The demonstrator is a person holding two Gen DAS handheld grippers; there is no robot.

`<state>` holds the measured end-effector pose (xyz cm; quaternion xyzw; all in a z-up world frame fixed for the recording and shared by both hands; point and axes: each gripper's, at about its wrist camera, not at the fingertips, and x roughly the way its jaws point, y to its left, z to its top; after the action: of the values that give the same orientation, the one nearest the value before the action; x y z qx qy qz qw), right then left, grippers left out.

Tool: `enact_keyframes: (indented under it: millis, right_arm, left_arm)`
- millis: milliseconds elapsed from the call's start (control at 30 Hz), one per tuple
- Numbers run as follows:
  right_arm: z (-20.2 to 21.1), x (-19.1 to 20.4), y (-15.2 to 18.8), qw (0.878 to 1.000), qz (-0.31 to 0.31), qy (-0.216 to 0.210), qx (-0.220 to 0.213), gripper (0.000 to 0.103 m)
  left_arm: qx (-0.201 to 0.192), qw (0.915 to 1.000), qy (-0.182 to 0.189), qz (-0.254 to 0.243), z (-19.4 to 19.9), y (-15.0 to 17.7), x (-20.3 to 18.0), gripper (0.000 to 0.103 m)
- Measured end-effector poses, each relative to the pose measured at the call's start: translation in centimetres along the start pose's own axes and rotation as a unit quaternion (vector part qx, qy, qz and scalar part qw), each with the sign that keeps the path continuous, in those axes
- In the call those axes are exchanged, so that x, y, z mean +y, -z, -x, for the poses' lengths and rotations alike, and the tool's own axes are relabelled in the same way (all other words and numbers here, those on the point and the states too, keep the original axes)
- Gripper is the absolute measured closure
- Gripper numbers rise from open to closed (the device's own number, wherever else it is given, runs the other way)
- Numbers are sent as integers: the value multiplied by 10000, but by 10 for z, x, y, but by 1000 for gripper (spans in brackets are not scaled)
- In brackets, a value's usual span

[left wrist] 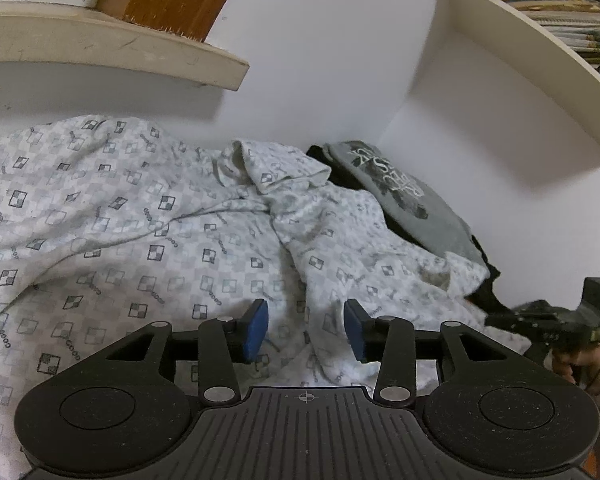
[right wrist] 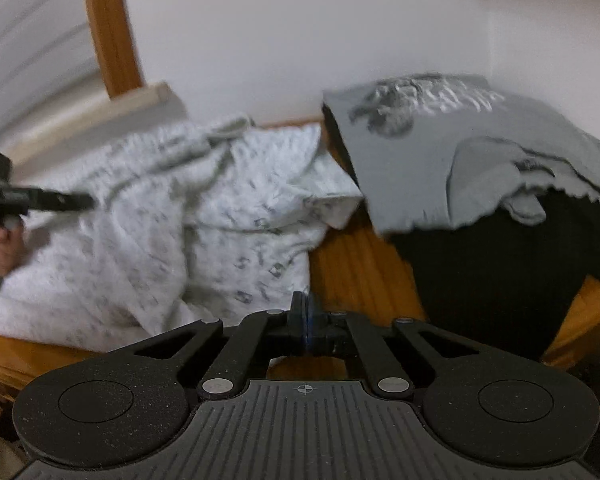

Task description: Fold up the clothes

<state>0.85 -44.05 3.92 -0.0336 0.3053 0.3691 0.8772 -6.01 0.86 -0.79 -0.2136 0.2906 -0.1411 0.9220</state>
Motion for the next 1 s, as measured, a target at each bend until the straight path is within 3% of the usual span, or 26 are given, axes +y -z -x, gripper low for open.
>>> enact_keyframes:
  millis: [133, 233, 367, 433, 467, 500, 533, 600, 700, 767, 867, 1000]
  right_arm:
    - [0, -4, -1, 9999, -79, 72, 1, 89]
    - [-2, -7, -2, 9999, -127, 114, 13, 68]
    - [-33, -2, -14, 9998, -29, -1, 188, 60]
    - [-47, 1, -19, 9997, 20, -56, 227, 59]
    - [-49, 1, -23, 9999, 40, -76, 73, 67]
    - [-50, 2, -26, 9999, 61, -95, -80, 78]
    - [-52, 3, -30, 9996, 105, -131, -234, 101]
    - [-51, 7, -34, 9978, 325, -291, -489, 100]
    - [-46, 6, -31, 9986, 364, -172, -333, 89]
    - [-38, 4, -26, 9991, 334, -38, -246, 74]
    - [-14, 4, -8, 9995, 222, 32, -234, 73]
    - [-1, 1, 16, 9998, 201, 54, -42, 73]
  left_arm:
    - [49, 10000, -7, -12, -1, 0, 1, 56]
    - [61, 10000, -10, -34, -1, 1, 1, 56]
    - [60, 10000, -6, -41, -1, 1, 0, 52]
    - [62, 10000, -5, -49, -1, 1, 0, 52]
    - [63, 10000, -4, -50, -1, 1, 0, 52]
    - [62, 10000, -1, -48, -1, 1, 0, 52]
    - [61, 10000, -1, -45, -1, 1, 0, 52]
    - [56, 10000, -4, -39, 0, 1, 0, 52]
    - [49, 10000, -6, -35, 0, 1, -1, 51]
    - [9, 9999, -74, -104, 0, 1, -4, 48]
    - [-11, 9990, -355, -286, 1, -3, -20, 47]
    - [-3, 9955, -310, -899, -9, -20, -71, 45]
